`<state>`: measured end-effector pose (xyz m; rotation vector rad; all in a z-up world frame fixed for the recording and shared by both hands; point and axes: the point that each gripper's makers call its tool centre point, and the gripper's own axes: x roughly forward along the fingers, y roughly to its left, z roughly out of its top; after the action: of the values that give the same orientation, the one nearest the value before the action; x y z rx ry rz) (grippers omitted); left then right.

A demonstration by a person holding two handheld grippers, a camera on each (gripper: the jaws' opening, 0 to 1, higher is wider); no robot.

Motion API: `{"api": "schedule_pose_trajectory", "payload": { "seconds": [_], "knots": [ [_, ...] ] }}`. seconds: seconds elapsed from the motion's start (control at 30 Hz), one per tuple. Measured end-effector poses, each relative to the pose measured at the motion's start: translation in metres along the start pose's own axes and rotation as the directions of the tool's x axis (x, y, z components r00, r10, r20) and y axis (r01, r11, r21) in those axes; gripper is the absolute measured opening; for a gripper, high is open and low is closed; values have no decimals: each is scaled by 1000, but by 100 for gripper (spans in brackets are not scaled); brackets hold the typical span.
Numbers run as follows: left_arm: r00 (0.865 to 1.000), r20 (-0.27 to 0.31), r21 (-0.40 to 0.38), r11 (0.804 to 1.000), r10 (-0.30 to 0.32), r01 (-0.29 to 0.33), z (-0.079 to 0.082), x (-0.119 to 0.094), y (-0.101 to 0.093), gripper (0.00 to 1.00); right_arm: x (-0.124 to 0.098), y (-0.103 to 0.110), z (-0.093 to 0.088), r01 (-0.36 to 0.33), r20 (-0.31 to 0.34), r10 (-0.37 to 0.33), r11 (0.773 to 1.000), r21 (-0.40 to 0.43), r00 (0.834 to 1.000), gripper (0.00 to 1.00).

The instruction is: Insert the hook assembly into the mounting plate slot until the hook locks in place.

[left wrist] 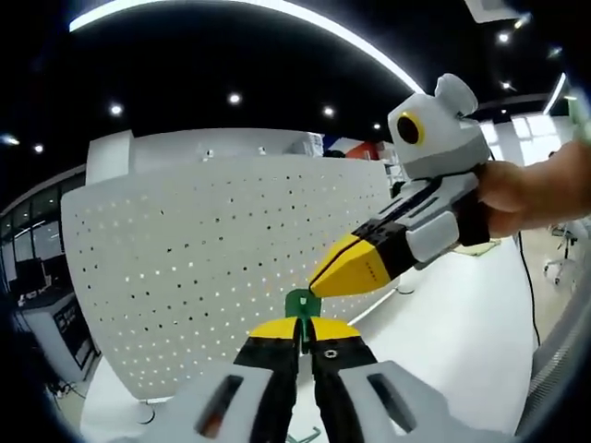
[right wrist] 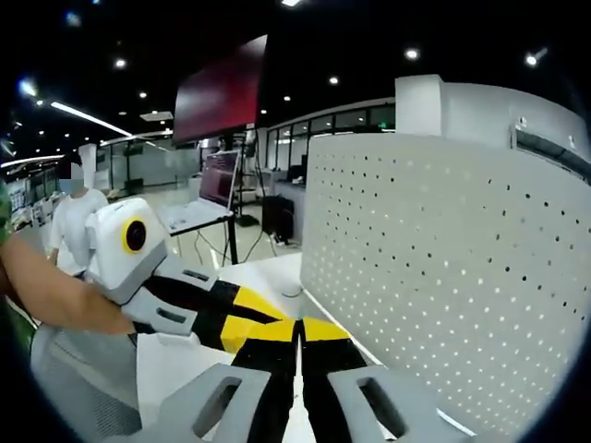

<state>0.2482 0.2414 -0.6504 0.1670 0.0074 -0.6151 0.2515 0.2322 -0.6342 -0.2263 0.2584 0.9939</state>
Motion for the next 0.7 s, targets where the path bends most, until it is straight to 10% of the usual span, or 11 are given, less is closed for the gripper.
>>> {"api": "schedule_pose_trajectory", "payload": {
  "seconds": [0.7],
  "knots": [
    [1000,-7,-57,998,22,-22,-5,-2,4,4,3,-5,-3,10,5,-11,997,72,1000,0]
  ]
}}
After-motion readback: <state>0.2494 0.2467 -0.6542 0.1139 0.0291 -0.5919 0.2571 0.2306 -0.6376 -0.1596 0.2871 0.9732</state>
